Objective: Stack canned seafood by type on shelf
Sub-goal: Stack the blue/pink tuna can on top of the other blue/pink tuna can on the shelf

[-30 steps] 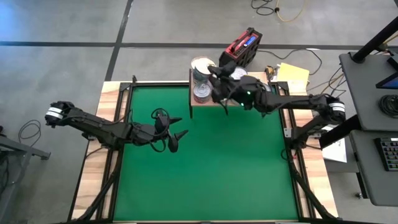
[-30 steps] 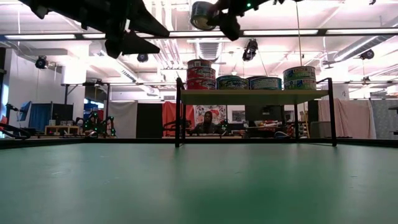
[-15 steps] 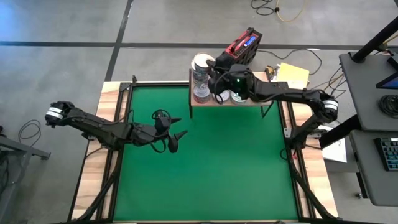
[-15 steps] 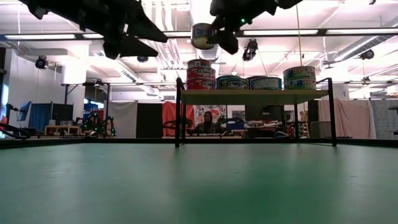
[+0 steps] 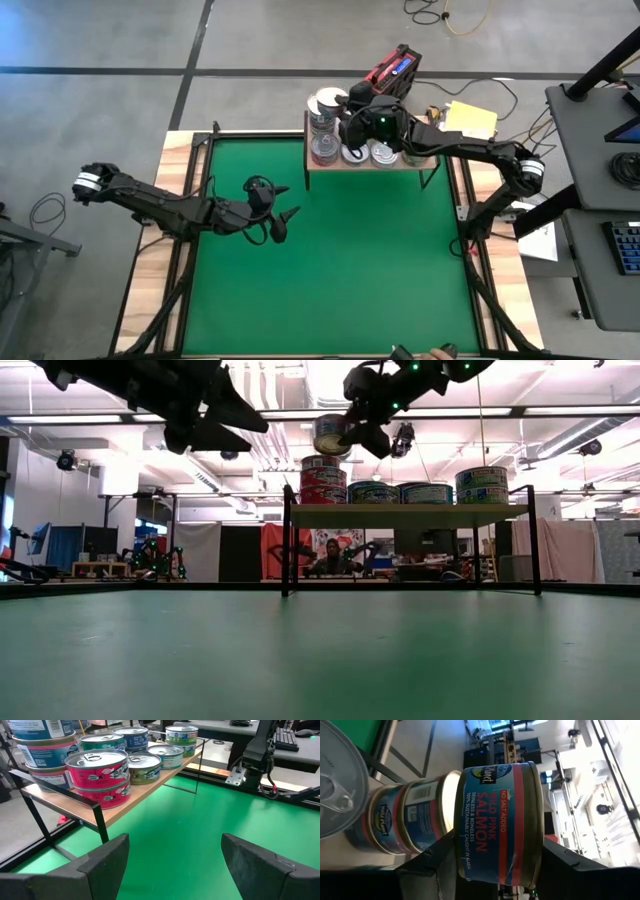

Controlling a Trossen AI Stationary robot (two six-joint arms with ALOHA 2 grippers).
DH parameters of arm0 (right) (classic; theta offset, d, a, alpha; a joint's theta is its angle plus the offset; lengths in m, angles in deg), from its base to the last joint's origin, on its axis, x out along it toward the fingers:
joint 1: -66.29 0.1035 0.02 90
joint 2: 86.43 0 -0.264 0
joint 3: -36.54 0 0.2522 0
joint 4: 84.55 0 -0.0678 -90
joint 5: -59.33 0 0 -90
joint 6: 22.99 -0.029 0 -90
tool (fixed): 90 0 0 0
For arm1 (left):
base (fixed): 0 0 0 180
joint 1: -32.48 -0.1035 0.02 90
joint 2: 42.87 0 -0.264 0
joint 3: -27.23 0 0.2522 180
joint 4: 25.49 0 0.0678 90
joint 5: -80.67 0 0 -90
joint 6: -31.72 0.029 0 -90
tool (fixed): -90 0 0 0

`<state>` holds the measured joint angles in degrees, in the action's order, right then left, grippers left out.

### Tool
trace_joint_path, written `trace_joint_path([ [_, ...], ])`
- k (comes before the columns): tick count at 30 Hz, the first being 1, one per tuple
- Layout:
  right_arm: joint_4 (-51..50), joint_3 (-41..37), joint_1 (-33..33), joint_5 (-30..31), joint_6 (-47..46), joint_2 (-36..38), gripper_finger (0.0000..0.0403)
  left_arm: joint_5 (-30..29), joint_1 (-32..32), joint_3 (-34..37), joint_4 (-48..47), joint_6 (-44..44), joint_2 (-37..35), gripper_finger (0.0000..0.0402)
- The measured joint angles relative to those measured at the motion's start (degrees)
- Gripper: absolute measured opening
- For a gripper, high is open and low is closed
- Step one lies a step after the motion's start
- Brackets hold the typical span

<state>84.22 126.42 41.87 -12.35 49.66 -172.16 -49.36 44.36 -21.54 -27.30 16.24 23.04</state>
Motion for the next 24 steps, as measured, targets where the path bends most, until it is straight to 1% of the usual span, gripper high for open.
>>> trace_joint_path([
  [2, -0.33, 0.0, -0.01, -0.89, 0.24, 0.0, 0.019, 0.0, 0.0, 0.0, 0.0, 0.01, 0.0, 0.03],
  [7, -0.29, 0.0, -0.01, -0.94, 0.33, 0.0, 0.0204, -0.02, 0.0, 0.0, 0.0, 0.0, 0.0, 0.03],
  [15, -0.66, 0.0, -0.01, -2.62, 0.36, 0.0, 0.0193, -0.04, 0.0, 0.0, 0.0, -0.01, 0.0, 0.03],
  [21, -0.62, 0.0, -0.01, -3.48, 0.29, 0.0, 0.0207, -0.05, 0.0, 0.0, 0.0, -0.02, 0.0, 0.03],
  [24, -0.53, 0.0, -0.01, -3.66, 0.27, 0.0, 0.0207, -0.07, 0.0, 0.0, 0.02, -0.03, 0.0, 0.03],
])
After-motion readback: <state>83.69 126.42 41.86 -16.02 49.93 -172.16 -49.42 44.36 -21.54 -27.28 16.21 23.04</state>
